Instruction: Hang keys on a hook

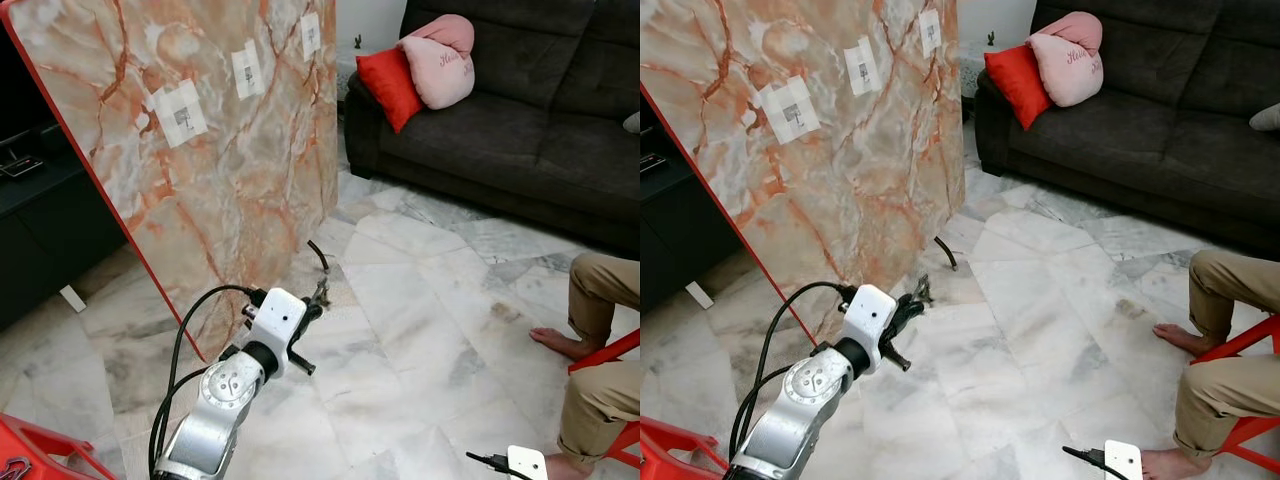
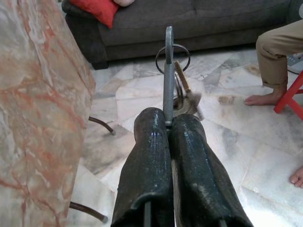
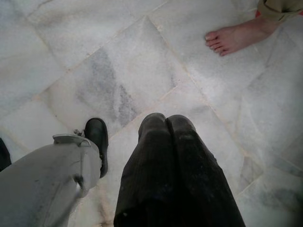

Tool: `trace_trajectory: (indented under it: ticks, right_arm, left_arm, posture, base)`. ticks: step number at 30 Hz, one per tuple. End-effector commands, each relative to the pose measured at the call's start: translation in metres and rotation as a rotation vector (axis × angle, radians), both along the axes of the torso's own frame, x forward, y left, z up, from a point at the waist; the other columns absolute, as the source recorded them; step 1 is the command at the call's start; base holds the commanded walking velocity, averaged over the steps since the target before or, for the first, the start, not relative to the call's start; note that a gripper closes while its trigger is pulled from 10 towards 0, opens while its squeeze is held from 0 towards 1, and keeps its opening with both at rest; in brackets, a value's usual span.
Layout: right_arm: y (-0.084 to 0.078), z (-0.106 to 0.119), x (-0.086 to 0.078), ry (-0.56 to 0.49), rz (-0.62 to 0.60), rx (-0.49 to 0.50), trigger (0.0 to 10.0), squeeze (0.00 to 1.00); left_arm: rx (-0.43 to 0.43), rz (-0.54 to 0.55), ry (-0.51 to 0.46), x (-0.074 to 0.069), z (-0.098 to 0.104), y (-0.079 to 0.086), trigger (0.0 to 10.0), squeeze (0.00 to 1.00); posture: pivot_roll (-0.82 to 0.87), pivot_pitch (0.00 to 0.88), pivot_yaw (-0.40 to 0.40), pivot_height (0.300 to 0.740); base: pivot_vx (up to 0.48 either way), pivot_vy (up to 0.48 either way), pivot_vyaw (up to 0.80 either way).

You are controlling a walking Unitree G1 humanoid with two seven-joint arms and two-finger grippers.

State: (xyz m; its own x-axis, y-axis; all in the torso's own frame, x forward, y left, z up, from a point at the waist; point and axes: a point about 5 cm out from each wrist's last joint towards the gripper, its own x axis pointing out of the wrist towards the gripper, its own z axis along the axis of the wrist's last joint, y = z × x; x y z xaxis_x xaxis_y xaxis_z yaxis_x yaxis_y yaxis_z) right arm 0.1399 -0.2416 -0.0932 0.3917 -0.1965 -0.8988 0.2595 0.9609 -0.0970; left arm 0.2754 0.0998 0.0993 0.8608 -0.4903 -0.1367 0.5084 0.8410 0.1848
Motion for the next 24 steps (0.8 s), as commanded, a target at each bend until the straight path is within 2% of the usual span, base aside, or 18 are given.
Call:
trace_trajectory:
  ticks: [1,6,9,15,24]
  right_arm:
    - [0.0007,-0.0019,-0.0047,0.015,-0.002,-0.001,10.0,0.00]
    - [0.0024,-0.0032,-0.0075,0.033,0.046,-0.017,10.0,0.00]
    - [0.0029,-0.0034,-0.0078,0.045,0.108,-0.036,10.0,0.00]
    - [0.0017,-0.0029,-0.0071,0.035,0.072,-0.029,10.0,0.00]
    - [0.0027,-0.0024,-0.0047,0.033,0.076,-0.026,10.0,0.00]
  left_arm:
    - [0.010,0.005,0.003,0.0009,0.0004,0.0014,10.0,0.00]
    - [0.021,0.013,0.006,0.0003,-0.0002,0.0034,10.0,0.00]
    - [0.022,0.014,0.005,0.0007,0.0000,0.0035,10.0,0.00]
    - [0.042,-0.012,0.001,-0.0006,-0.0012,0.0004,10.0,0.00]
    - [-0.028,-0.043,-0.012,-0.0054,0.0029,-0.0035,10.0,0.00]
  posture:
    - [-0.01,0.000,-0.032,0.740]
    - [-0.01,0.000,-0.035,0.740]
    - [-0.01,0.000,-0.035,0.740]
    - [-0.01,0.000,-0.036,0.740]
    - [0.00,0.000,-0.042,0.740]
  base:
    - [0.251,0.000,0.00]
    - [0.254,0.000,0.00]
    - [0.254,0.000,0.80]
    - [0.165,0.000,0.80]
    - [0.000,0.000,0.79]
